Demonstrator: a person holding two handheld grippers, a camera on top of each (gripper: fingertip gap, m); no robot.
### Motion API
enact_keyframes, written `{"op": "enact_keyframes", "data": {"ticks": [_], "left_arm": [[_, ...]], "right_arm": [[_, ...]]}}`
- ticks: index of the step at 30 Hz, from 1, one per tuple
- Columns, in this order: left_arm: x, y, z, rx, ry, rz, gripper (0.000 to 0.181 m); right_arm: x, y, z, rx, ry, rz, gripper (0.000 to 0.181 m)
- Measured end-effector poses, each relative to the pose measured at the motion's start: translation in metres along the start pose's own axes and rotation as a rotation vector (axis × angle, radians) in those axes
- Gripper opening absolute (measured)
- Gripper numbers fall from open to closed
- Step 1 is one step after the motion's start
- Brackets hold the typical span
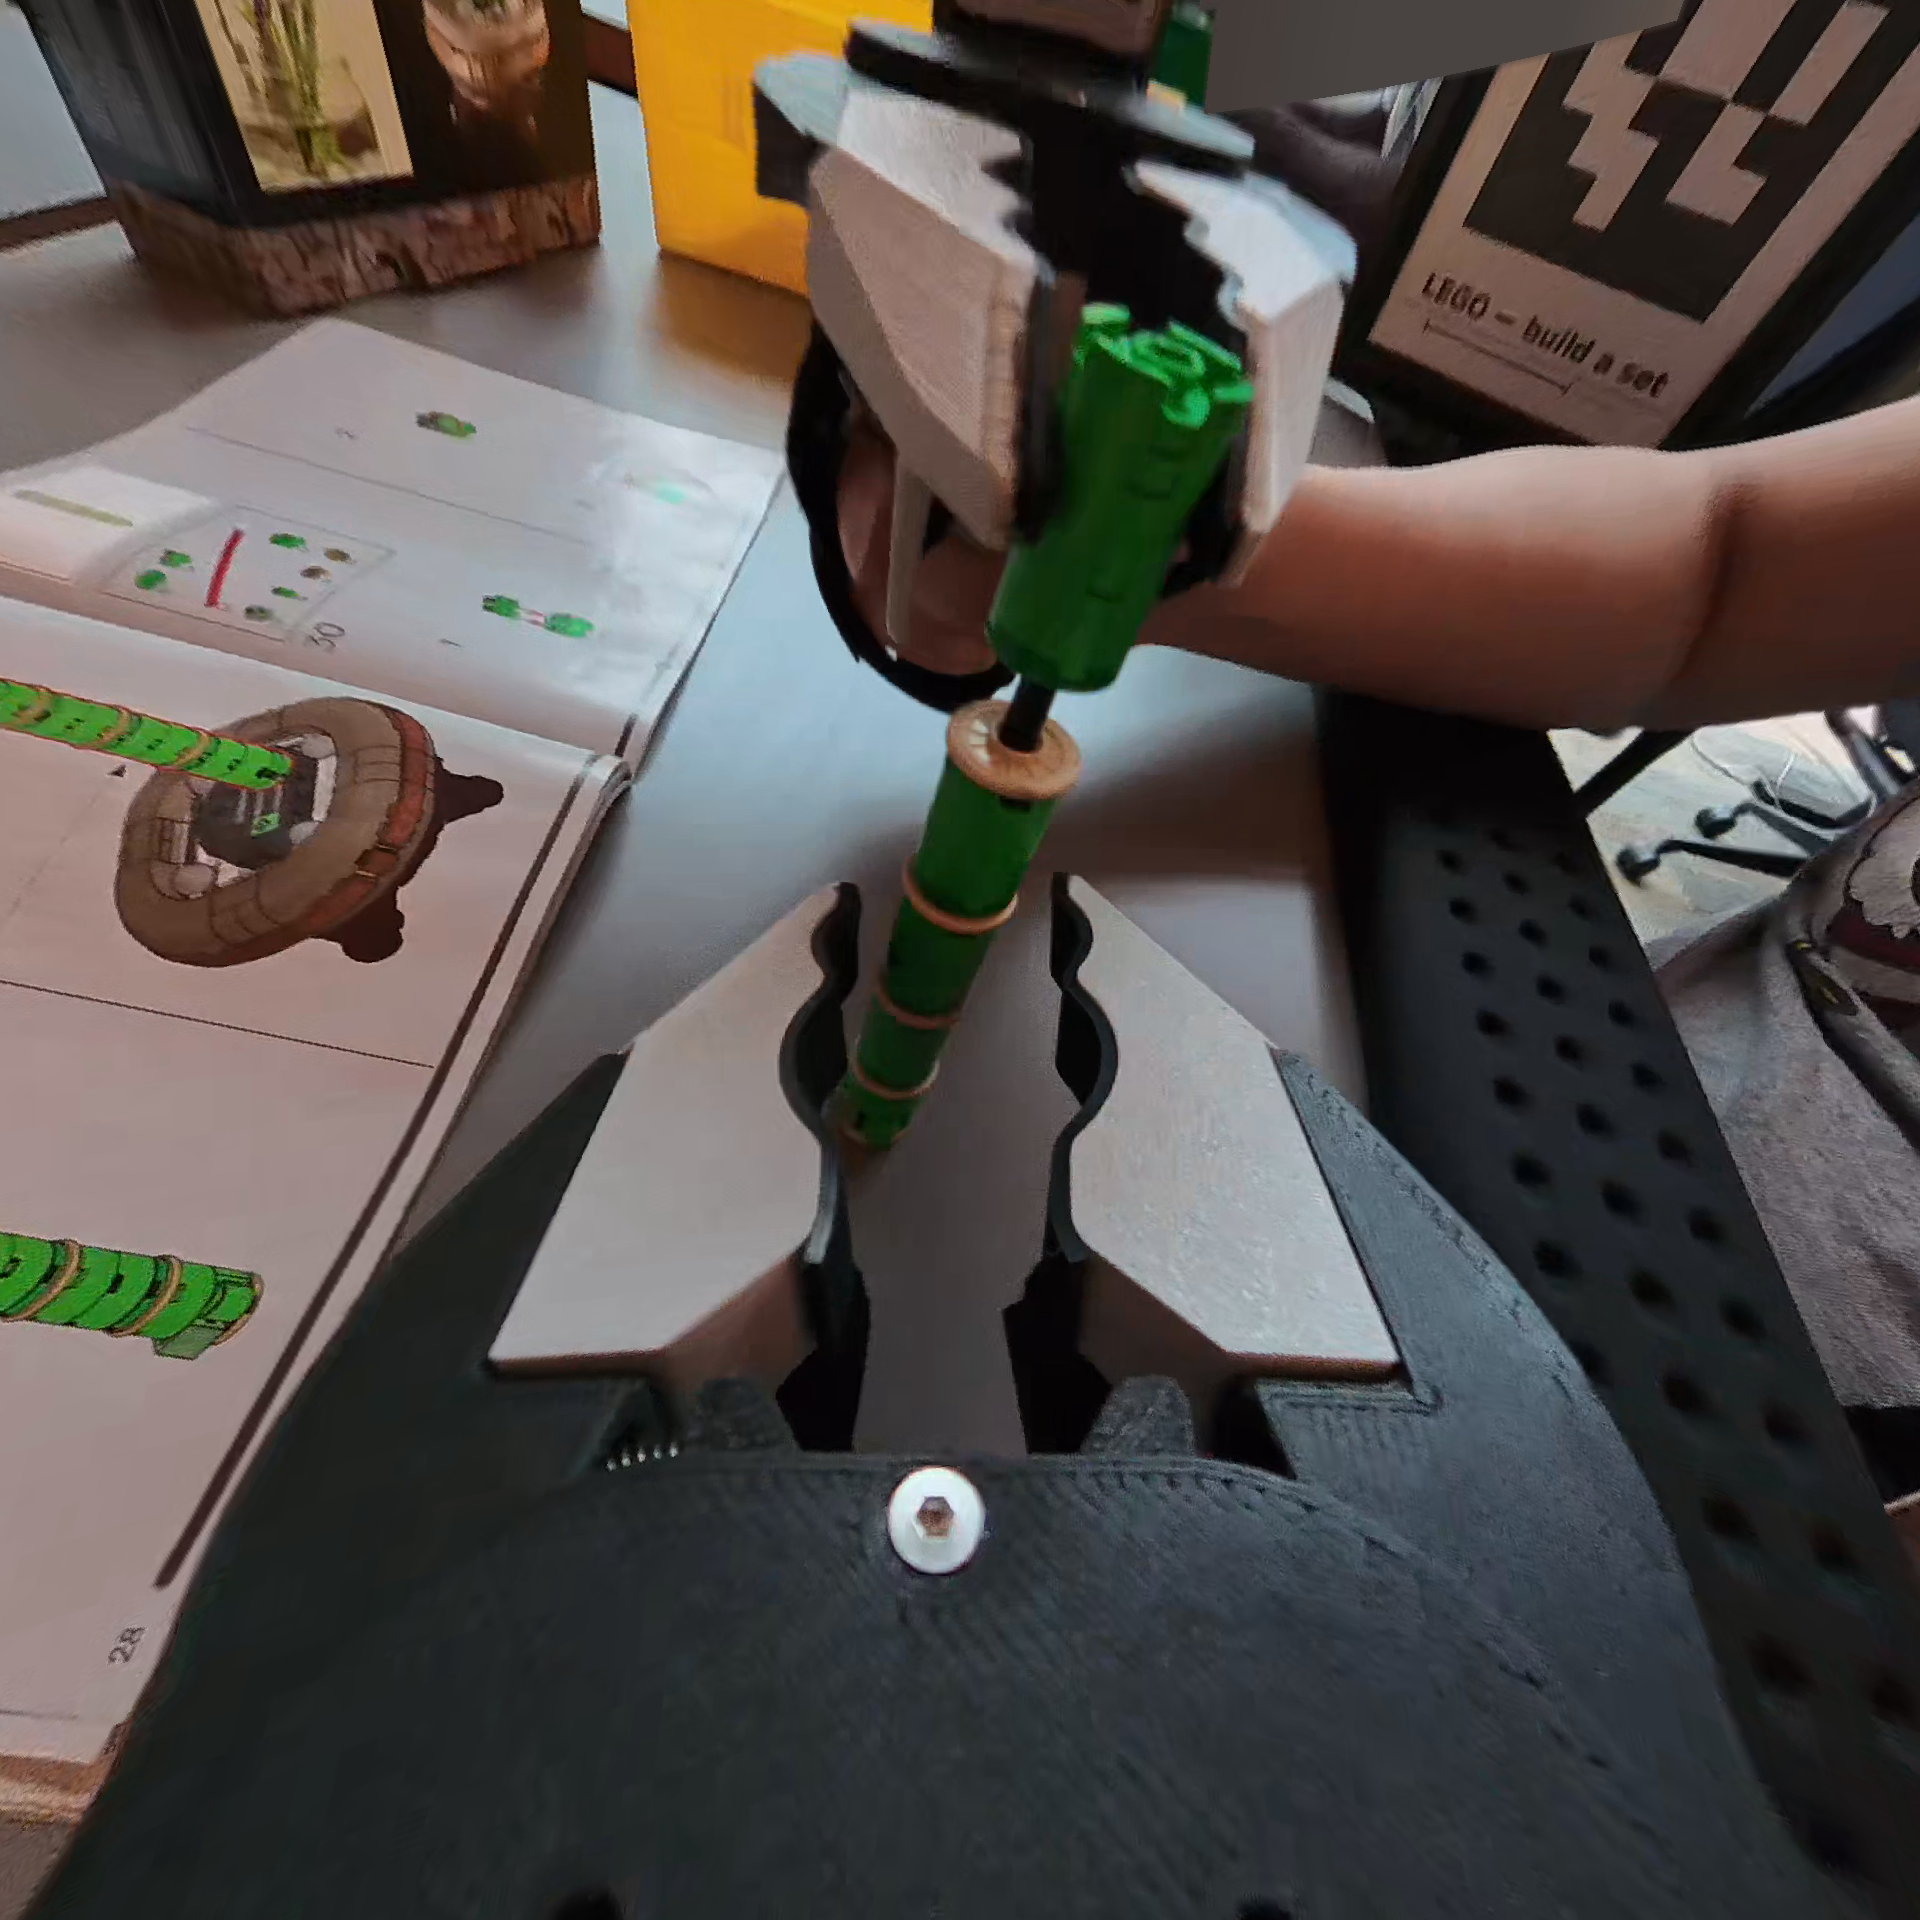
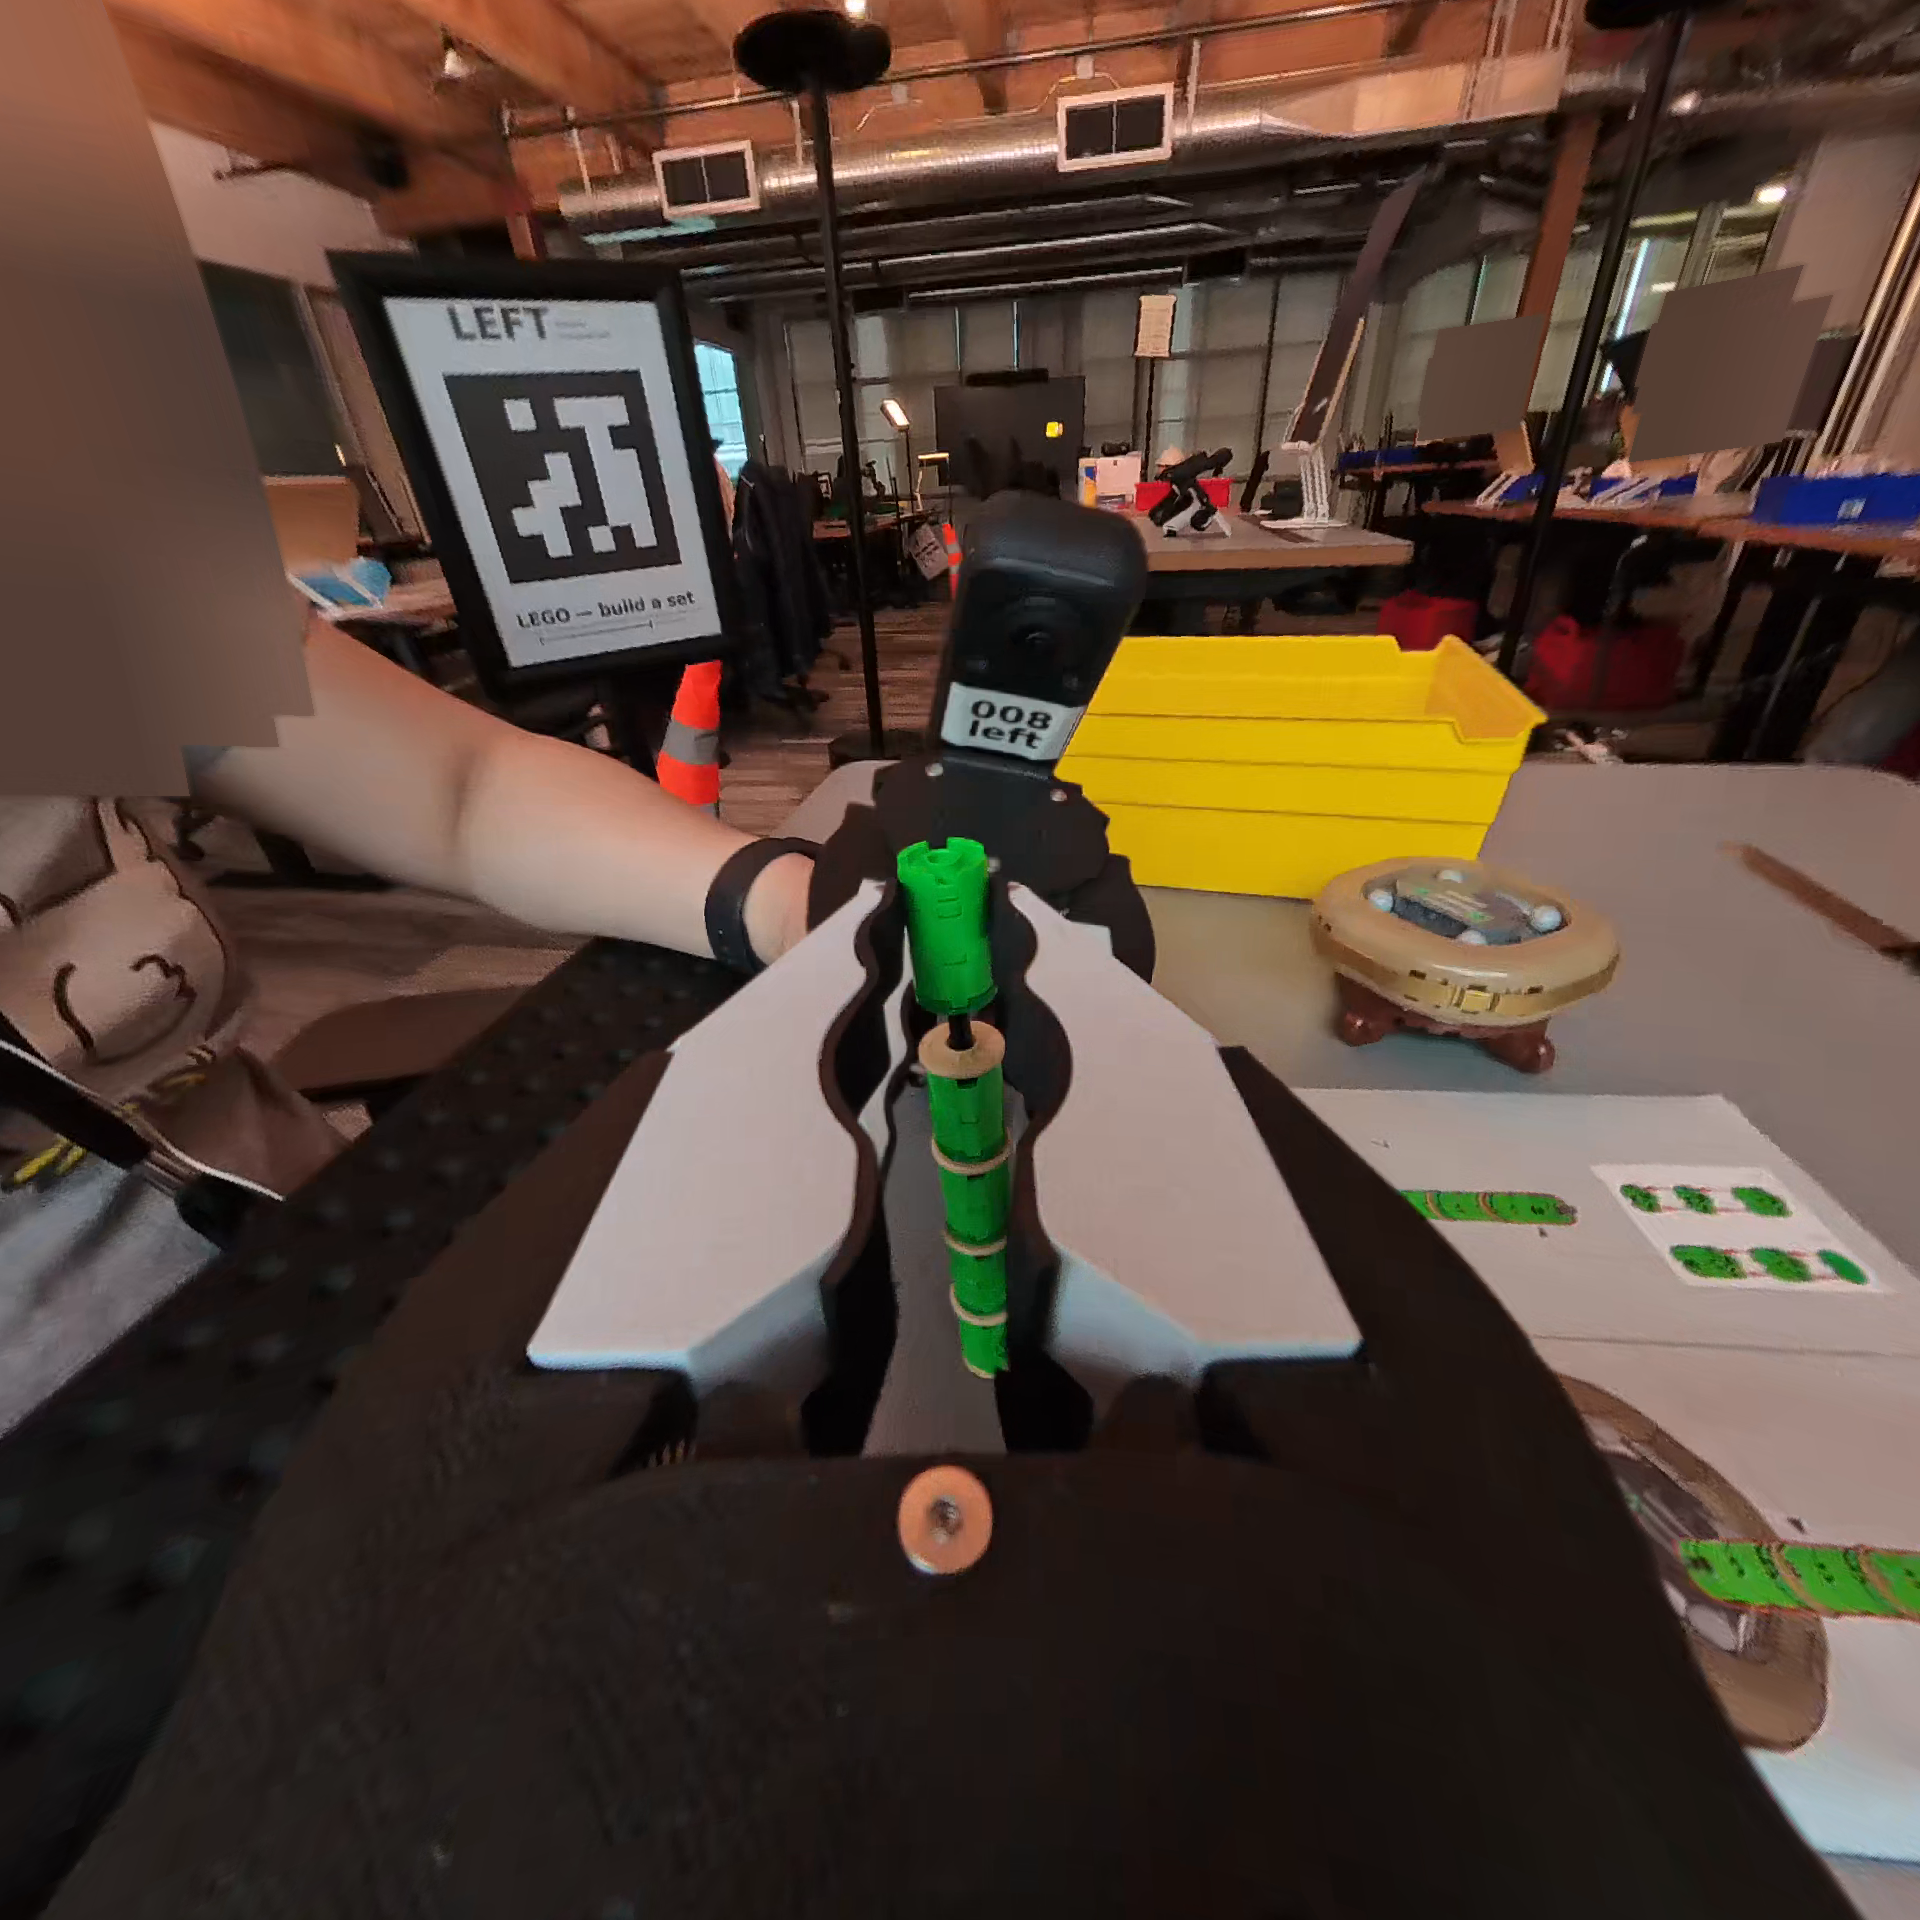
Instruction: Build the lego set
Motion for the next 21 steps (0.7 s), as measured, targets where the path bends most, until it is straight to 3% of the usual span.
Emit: {"op": "enact_keyframes", "data": {"ticks": [5, 11, 15, 17, 21], "left_arm": [[0.006, 0.018, -0.014, 0.14, -0.033, 0.015, 0.048], [0.022, 0.021, -0.034, 0.172, -0.177, -0.036, 0.036], [0.021, 0.021, -0.04, 0.143, -0.261, -0.119, 0.015], [0.021, 0.019, -0.039, 0.151, -0.243, -0.092, 0.015], [0.02, 0.02, -0.039, 0.156, -0.21, -0.079, 0.015]], "right_arm": [[-0.003, 0.0, 0.0, -0.005, -0.006, -0.017, 0.015], [-0.001, 0.002, 0.0, -0.001, -0.03, -0.004, 0.015], [-0.002, 0.0, -0.002, -0.001, -0.022, 0.003, 0.018], [-0.001, 0.0, -0.004, 0.011, -0.033, 0.021, 0.026], [-0.001, 0.003, -0.01, 0.016, -0.031, 0.013, 0.019]]}}
Point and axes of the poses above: each gripper's, where its closed fingertips meet, y back along the fingers, z out of its underside, x = y × z across the jaws, the point moved 9 cm from there along y, back along the fingers, and after that the axes turned 1 degree about z, right-handed, at the moved point
